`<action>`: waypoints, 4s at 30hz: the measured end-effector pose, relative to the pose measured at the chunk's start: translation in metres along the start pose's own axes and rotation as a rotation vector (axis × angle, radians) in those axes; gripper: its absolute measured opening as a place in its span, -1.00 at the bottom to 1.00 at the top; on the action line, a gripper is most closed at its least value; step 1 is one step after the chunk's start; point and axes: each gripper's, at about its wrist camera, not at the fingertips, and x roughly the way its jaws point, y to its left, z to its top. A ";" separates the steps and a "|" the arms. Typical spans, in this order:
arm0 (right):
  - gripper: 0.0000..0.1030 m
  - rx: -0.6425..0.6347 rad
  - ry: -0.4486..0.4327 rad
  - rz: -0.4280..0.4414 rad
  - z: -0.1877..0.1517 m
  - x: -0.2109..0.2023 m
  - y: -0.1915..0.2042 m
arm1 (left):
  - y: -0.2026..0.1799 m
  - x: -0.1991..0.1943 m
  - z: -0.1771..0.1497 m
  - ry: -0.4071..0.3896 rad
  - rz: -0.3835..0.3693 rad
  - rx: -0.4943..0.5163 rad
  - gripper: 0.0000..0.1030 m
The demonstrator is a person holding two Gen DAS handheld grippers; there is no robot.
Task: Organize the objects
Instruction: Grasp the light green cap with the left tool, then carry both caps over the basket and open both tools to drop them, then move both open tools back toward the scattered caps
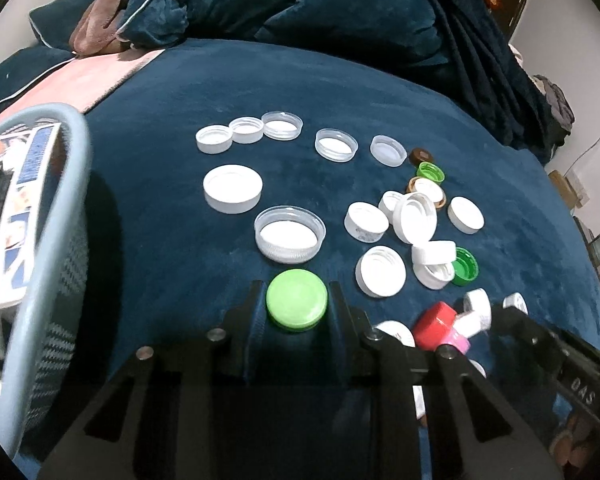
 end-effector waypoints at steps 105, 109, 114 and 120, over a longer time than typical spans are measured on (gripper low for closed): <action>1.00 -0.212 0.011 0.183 0.001 -0.035 0.159 | 0.157 -0.192 -0.049 -0.201 0.309 -0.274 0.99; 1.00 -0.193 0.007 0.170 0.003 -0.036 0.146 | 0.144 -0.187 -0.045 -0.199 0.294 -0.253 0.99; 1.00 -0.158 0.001 0.152 0.006 -0.039 0.125 | 0.124 -0.179 -0.039 -0.192 0.270 -0.212 0.99; 1.00 -0.102 -0.001 0.119 0.009 -0.040 0.091 | 0.097 -0.167 -0.031 -0.176 0.240 -0.153 0.99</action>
